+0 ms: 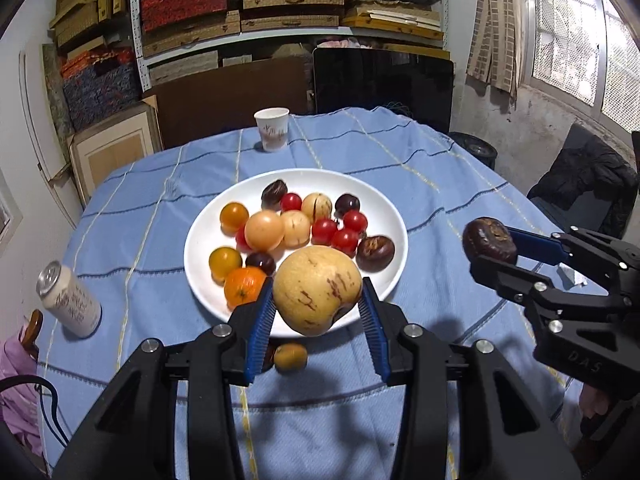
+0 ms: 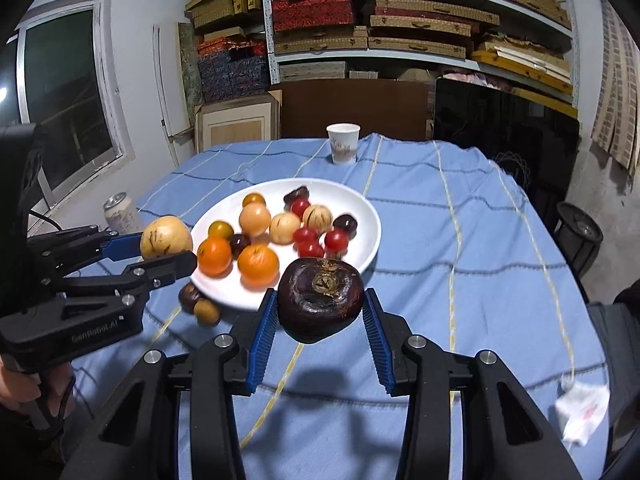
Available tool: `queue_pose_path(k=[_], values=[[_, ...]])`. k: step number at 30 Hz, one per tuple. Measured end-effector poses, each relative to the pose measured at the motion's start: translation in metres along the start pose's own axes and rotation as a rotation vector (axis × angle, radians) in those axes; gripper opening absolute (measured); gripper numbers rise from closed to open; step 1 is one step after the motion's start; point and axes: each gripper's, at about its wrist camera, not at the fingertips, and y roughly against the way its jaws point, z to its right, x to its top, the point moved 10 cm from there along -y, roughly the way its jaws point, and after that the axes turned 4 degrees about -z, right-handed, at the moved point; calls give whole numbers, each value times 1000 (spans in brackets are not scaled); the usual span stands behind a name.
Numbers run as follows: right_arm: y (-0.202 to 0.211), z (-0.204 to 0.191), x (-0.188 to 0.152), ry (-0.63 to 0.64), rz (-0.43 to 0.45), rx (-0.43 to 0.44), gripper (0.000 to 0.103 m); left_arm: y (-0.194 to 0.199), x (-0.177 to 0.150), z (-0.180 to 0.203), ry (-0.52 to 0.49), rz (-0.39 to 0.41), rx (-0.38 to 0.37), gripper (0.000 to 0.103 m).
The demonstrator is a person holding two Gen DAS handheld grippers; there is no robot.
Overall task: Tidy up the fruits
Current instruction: 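Carry the speckled fruit and plum onto the white plate and open both tools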
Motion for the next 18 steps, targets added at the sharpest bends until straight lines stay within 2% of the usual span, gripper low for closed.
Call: queue_pose_path(k=[6,11,15,18], values=[[-25,-1,29,22,-8,21,43,-18,25,-12,22,-3,13,42],[-63,0,51,28,-40,25,43,-44,45,-27,38,-16,31,42],[-83,5,63,8,-60,6,43,-59,46,-48,101,-55,3,41],[-79,0,59,18,-48,35,43,-52,41,-55,71,-32,27,41]])
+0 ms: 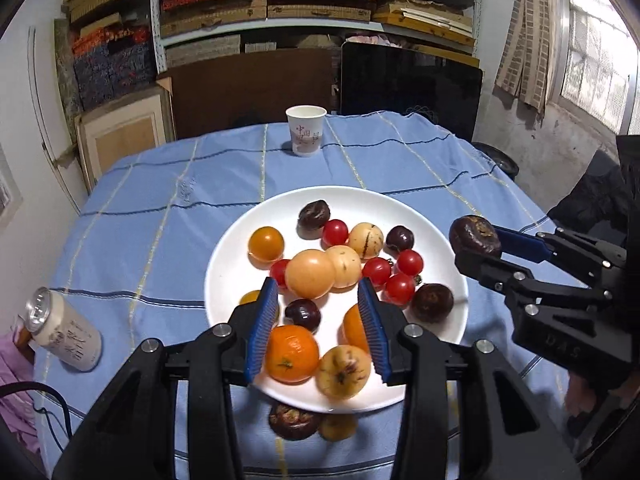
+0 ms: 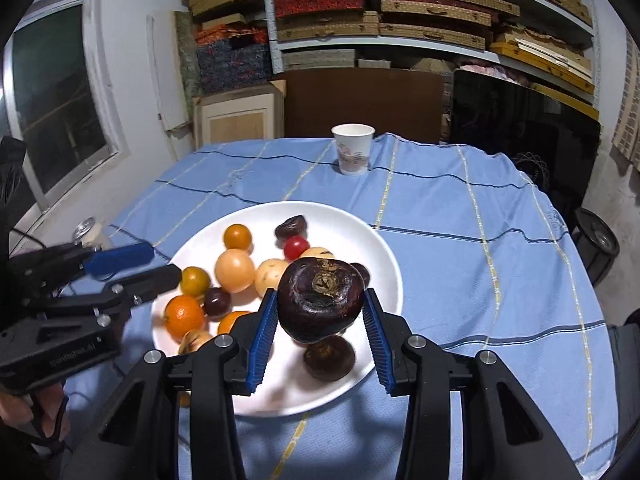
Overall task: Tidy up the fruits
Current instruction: 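Carry the speckled fruit and plum onto the white plate and open both tools, then grasp a dark plum with the left tool while the right tool grasps a small yellow-brown fruit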
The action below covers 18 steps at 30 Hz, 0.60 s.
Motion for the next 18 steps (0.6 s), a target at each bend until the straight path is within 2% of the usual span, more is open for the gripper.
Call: queue_pose_path(k=[3,4,5,6,7,9,12,15,17,18], values=[[-14,-5,-12,16,-38,19,44,-15,-8,-2,-5,-45,7,42],[-18,-8,-15,24,-58,25,48,-22,-12,-2,-8,-75,4,52],[-24,-16,-21,49,-97,47,63,-26,-15,-4,1,-86,11,66],[-25,-19,-25,73,-112,32,68,-26,-17,-8,15,-82,28,73],[-22,-20,-25,97,-95,-10,68,-25,-18,-12,29,-70,38,78],[-12,-23,-25,124,-70,-31,68,-17,-21,-19,52,-56,40,79],[5,-28,-29,95,-55,20,68,-2,-30,-34,79,-41,49,79],[15,-46,-46,112,-73,64,68,11,-48,-48,85,-36,64,86],[16,-67,-66,146,-94,96,67,12,-69,-54,55,-64,77,87],[16,-77,-75,166,-105,105,63,10,-78,-56,38,-79,85,87]])
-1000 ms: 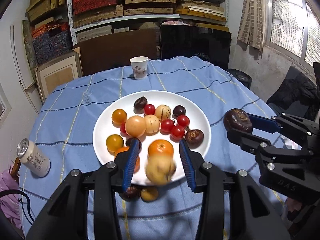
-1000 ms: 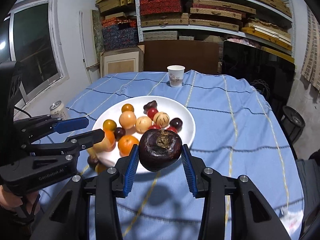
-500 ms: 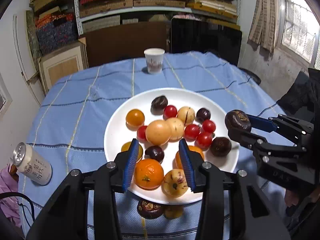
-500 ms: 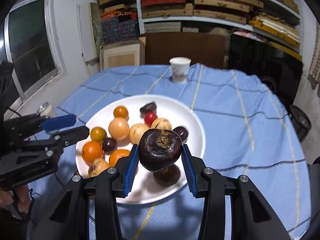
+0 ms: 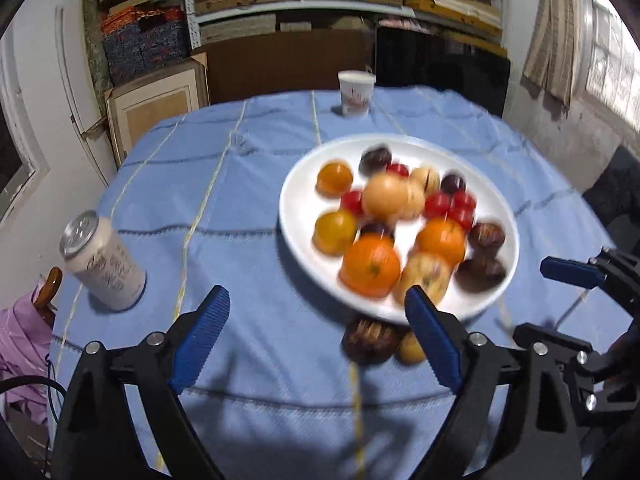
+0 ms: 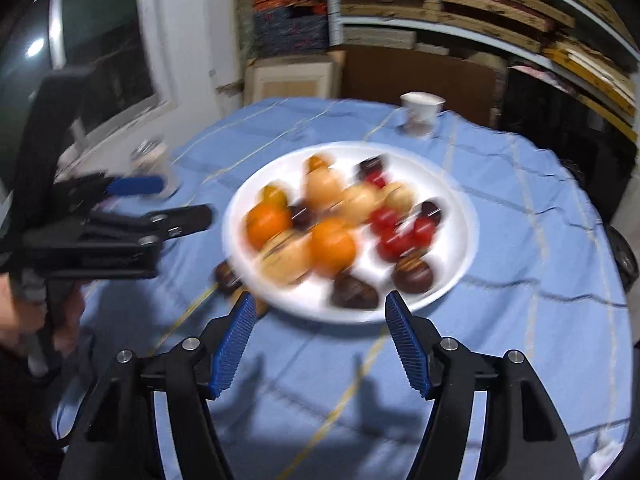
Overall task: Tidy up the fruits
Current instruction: 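Grasp a dark plum with the left tool while the right tool grasps a small yellow-brown fruit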
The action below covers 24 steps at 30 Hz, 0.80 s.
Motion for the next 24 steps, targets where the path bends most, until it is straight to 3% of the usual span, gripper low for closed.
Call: queue_pose_path(k=[3,7,15,17,24], values=[[-15,-35,-21,60,-39,26,52,-6,-28,-9,-36,-24,44,87],[-45,-55,-26,52,-82,31,50,-13,-45,-18,-8,-39,26,87],[-76,-56,-12,15,-96,-5,38,-27,-45,-21,9,-62,8,86],[-79,-52,-9,13,-93,-7,29,-28,-44,-21,14,-66,1,86],[-56,-45,-18,25,-68,24,29,-26,-40,-4,-20,-67,-16,86]])
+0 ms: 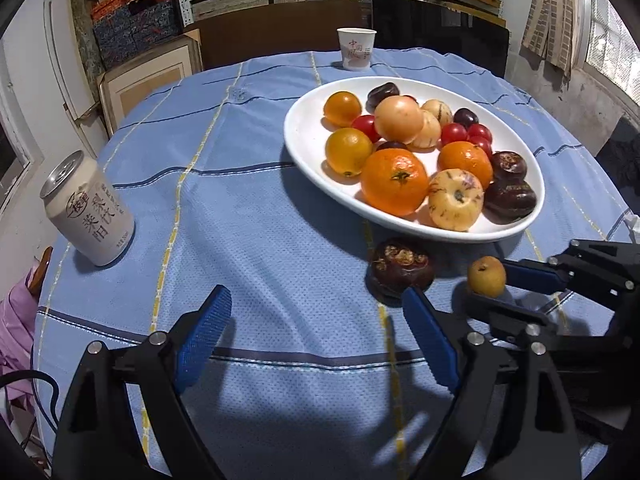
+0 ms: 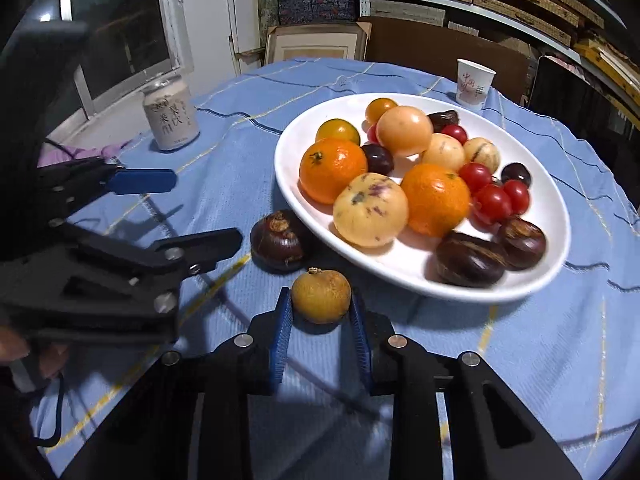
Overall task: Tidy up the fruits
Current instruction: 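Grasp a dark plum with the left tool while the right tool grasps a small yellow-brown fruit, then carry the plum and small fruit onto the white plate and open both tools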
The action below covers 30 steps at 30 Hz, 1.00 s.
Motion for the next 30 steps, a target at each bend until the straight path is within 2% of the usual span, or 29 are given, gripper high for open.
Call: queue_pose_path(k=[6,10,11,12,13,19,23,30], values=[[39,27,-25,-49,28,-1,29,-6,10,29,-32,-7,-36,86],[51,48,-39,-108,34,-12,29,-25,14,50,-80,-30,-10,84],[52,52,-42,-118,33,-17,29,-29,14,51,-83,-33,-2,78],[53,54,-44,-123,32,-20,29,-32,13,52,-78,-37,-14,63],[53,56,-45,-125,32,-24,29,-31,14,53,-64,-25,-35,42],[59,57,-43,-121,52,-20,29,-16,7,60,-88,-7,-57,41],[73,58,-30,-121,88,-4,29,13,14,60,-73,48,-92,41],[99,81,26,-103,159,-31,29,48,71,58,-53,127,-101,41]])
